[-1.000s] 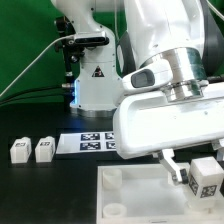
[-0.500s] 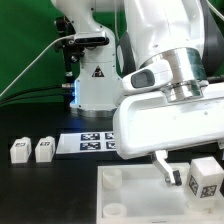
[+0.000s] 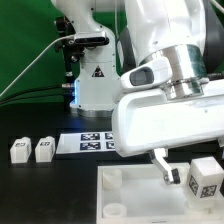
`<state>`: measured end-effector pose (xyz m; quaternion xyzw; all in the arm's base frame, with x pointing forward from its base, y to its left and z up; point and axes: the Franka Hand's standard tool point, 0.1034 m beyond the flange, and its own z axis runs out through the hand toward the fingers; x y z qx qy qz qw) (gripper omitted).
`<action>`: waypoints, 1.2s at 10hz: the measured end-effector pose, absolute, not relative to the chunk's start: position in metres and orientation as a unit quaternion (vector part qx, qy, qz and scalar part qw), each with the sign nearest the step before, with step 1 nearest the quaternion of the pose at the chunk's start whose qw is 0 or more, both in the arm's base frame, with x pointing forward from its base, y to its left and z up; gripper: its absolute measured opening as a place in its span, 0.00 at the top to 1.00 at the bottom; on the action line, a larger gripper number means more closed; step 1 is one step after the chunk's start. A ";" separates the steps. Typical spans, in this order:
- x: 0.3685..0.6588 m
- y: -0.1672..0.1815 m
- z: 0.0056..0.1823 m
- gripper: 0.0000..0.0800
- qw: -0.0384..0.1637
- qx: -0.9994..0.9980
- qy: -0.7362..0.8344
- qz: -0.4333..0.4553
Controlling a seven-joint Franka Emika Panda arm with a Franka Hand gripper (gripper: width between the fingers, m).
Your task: Assemble one leg
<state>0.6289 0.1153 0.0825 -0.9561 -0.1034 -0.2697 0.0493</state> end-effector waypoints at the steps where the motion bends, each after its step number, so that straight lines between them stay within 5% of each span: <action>1: 0.632 0.116 0.089 0.19 0.052 -0.961 -0.102 -0.250; 5: 0.632 0.124 0.093 0.19 0.064 -0.983 -0.116 -0.130; 9: 0.614 0.119 0.078 0.19 0.069 -0.986 -0.137 0.063; 12: 0.623 0.112 0.074 0.19 0.068 -0.985 -0.135 0.084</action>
Offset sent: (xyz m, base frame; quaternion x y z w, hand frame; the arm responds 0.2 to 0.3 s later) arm 0.0078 -0.0047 0.0023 -0.0014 -0.2656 -0.0081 0.9640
